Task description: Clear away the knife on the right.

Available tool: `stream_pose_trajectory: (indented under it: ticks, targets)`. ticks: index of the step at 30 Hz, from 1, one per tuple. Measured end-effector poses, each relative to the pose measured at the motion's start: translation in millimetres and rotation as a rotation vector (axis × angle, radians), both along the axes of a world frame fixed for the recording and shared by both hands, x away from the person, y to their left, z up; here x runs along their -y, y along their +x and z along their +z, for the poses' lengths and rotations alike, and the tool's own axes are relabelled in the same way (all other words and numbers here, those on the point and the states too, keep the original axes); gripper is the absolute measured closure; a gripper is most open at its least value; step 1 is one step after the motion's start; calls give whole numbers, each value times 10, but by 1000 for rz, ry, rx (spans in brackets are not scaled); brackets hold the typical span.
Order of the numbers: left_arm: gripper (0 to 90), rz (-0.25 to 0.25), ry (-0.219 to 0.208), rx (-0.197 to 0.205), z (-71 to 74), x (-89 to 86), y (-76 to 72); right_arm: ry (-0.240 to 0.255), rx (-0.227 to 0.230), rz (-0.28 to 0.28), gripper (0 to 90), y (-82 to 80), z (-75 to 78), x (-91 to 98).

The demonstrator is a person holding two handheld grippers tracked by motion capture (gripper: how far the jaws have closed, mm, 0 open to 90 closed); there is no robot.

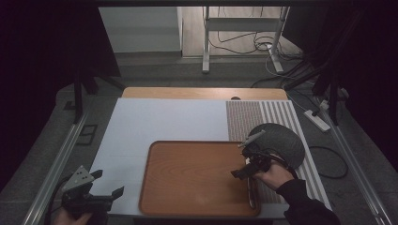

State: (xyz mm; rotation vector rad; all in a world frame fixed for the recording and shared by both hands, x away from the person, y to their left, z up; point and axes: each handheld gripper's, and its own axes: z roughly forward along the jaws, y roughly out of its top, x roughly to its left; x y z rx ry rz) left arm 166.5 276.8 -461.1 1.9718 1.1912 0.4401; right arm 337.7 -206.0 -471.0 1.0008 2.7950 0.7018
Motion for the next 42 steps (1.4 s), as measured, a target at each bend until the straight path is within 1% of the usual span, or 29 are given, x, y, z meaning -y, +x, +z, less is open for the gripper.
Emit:
stream_pose_trajectory:
  ticks: [4,12,15,27,35,42]
  targets:
    - [37,2,-3,0,0,-2,1,6,6,-6,18,-16,4,34]
    - [37,6,-5,-2,0,-4,3,23,54,-1,18,-60,43,97]
    - [37,8,-8,-2,0,-4,4,23,66,0,18,-77,58,123]
    - [37,8,-11,-2,0,-9,4,72,120,-17,4,-152,146,215]
    - [37,9,-11,-3,0,-8,5,92,133,-37,0,-193,176,281]
    - [37,10,-12,-4,-1,-10,7,97,149,-55,0,-231,190,331]
